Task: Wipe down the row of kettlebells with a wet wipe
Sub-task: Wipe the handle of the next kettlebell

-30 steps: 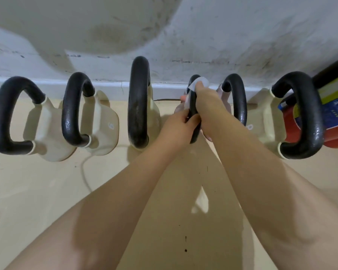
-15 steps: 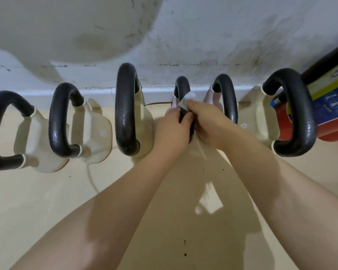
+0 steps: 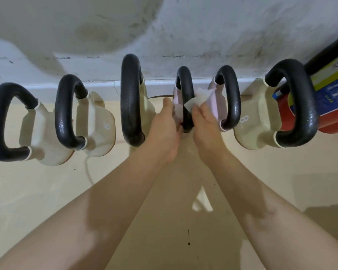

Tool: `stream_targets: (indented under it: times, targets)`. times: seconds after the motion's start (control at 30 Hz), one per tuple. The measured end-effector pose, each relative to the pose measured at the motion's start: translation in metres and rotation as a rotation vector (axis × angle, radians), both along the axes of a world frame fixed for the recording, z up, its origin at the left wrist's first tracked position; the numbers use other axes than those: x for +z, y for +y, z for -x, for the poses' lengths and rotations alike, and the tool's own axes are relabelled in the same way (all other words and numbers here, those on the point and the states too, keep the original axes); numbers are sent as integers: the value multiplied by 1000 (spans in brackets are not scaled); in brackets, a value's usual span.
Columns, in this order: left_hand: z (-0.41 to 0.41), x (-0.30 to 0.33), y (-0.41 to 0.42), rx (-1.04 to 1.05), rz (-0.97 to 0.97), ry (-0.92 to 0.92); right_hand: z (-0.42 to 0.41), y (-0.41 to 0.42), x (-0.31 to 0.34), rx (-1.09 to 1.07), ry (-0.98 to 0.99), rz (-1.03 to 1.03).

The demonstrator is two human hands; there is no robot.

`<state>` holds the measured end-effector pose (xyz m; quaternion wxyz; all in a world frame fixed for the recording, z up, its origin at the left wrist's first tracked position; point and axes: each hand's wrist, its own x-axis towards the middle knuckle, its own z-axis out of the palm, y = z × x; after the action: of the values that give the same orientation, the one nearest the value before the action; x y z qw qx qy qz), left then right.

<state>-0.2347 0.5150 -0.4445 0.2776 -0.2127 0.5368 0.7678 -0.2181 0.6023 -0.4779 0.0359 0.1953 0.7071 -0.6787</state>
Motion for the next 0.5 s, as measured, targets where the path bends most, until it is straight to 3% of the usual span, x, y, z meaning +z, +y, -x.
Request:
stream_targets:
  times: [0.13, 0.2, 0.3, 0.37, 0.43, 0.5]
  targets:
    - [1, 0, -9, -19, -27, -30, -39, -9, -21, 277, 256, -359]
    - [0, -1, -10, -10, 70, -18, -36, 3, -33, 349, 233, -405]
    - [-10, -3, -10, -45, 237, 0, -20, 3, -26, 204, 119, -316]
    - [-17, -8, -11, -37, 312, 19, -24, -11, -24, 101, 217, -411]
    - [-20, -8, -14, -14, 303, 36, -31, -20, -24, 1, 243, -444]
    - [-20, -6, -16, -46, 291, 26, -29, -24, -19, -126, 172, -300]
